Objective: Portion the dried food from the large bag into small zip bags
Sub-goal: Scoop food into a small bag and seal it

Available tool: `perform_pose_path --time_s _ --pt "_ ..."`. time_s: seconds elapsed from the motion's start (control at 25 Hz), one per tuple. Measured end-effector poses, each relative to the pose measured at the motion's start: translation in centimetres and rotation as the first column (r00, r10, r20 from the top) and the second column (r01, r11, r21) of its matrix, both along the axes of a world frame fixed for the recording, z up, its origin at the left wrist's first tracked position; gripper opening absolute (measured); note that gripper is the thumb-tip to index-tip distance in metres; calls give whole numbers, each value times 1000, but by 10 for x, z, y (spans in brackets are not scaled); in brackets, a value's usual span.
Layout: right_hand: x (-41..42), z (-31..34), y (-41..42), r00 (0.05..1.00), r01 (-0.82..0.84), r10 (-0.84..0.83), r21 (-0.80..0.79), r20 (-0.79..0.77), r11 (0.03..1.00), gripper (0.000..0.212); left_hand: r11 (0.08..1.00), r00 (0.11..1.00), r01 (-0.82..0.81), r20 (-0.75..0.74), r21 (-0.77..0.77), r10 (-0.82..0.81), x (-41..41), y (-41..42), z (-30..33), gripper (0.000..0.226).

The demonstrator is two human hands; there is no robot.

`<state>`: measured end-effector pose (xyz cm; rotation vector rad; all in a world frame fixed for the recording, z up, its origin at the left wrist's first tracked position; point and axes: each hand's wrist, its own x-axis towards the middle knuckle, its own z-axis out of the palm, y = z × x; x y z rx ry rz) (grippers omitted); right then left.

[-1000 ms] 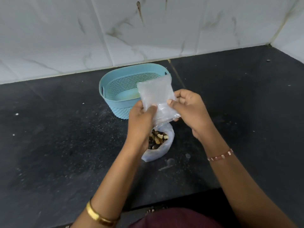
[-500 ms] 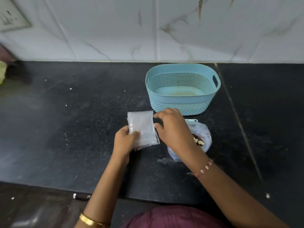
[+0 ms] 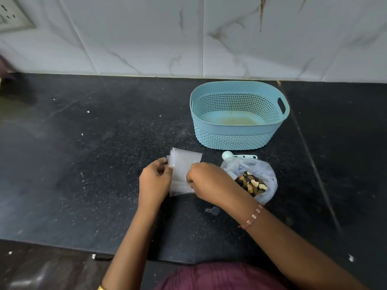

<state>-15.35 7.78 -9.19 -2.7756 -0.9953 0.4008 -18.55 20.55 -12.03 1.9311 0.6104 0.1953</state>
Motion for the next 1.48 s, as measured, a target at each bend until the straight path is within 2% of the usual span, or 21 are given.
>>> perform_pose_path --time_s 0.12,0.24,0.4,0.52,0.6,0.72,0.96,1.04,1.12,1.16,1.24,1.36,1.48 --pt "2 -3 0 999 46 -45 62 -19 997 15 999 998 -48 38 25 47 -2 3 6 31" --pt "4 -1 -4 987 150 -137 201 -79 968 16 996 987 -86 136 5 84 -6 2 11 21" --pt "7 10 -11 953 294 -234 398 -194 869 10 984 963 -131 221 -122 156 -16 -5 19 10" --pt "4 21 -16 931 360 -269 494 -247 791 7 947 979 -35 180 -320 96 -23 -18 28 15" --pt "-3 25 -18 927 367 -261 516 -268 774 7 916 987 28 159 -400 39 -26 -28 30 18" --pt "-13 26 -20 922 376 -247 542 -298 751 9 896 986 79 168 -437 -5 -28 -34 32 13" --pt "-17 23 -32 873 487 -301 643 -384 591 28 857 978 151 198 -492 -59 -32 -33 41 9" --pt "-20 22 -35 859 507 -374 687 -350 521 24 865 978 161 195 -475 -75 -31 -35 43 10" --pt "-21 21 -39 848 472 -473 748 -240 467 18 891 979 154 188 -427 -80 -31 -35 44 13" --pt "-22 22 -41 840 444 -513 770 -179 458 16 906 980 150 184 -396 -82 -31 -36 45 15" --pt "-22 25 -45 835 407 -542 765 -90 500 12 930 980 154 175 -334 -100 -31 -38 46 19" --pt "-25 29 -45 888 407 -437 689 -143 600 3 946 977 184 157 -266 -145 -27 -45 49 18" --pt "-24 30 -46 903 403 -397 642 -162 652 11 970 973 190 162 -154 -165 -25 -49 49 13"
